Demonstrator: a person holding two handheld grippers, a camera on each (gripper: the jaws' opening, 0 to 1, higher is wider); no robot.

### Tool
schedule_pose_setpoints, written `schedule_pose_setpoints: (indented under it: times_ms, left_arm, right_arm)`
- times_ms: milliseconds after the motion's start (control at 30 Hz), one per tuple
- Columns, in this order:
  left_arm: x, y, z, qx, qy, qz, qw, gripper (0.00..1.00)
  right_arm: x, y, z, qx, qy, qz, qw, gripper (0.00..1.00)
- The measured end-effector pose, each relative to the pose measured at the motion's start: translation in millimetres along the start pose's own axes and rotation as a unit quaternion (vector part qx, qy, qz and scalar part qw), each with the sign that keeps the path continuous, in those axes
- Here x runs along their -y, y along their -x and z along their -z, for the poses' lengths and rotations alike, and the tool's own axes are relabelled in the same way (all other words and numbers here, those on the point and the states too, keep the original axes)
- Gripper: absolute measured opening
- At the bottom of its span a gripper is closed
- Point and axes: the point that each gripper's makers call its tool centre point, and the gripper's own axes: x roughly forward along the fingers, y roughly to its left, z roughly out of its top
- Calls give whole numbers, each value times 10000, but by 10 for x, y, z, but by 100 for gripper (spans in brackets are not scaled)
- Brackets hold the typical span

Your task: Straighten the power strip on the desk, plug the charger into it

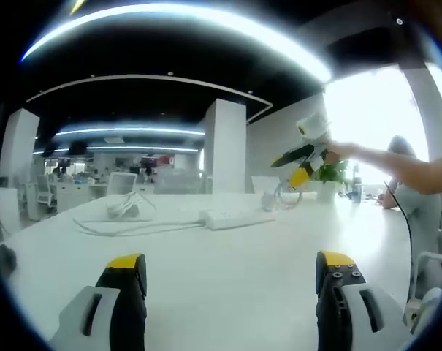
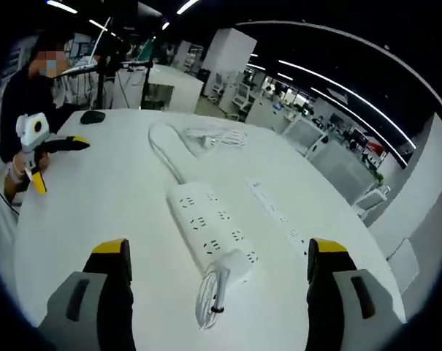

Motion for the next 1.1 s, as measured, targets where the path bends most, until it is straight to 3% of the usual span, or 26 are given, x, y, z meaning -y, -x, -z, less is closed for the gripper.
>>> schedule_pose_setpoints:
  times_ms: [200,667,867,967,1100]
  left_arm:
    - [0,-1,-1,3,-10,-4,10000,99]
    - [-12,-13,-25,33,42,26,10000,99]
    - [-28,-11,-28,34,67,15,10000,99]
    - [-29,-14,-24,22,81,31,10000,99]
    - [-7,-25,-1,-53,115,112,9999,99]
  right_arm:
    - [-1,111,-128,396,-341,52,9986,100]
    - [-142,431,-133,895,-551,520,9931,100]
    - [-265,600,-155,1252,-914,611,9860,100]
    - [-366,698,-219,1672,-1215,604,9765,100]
    - [-473,775,-191,1709,-1226,676,9753,100]
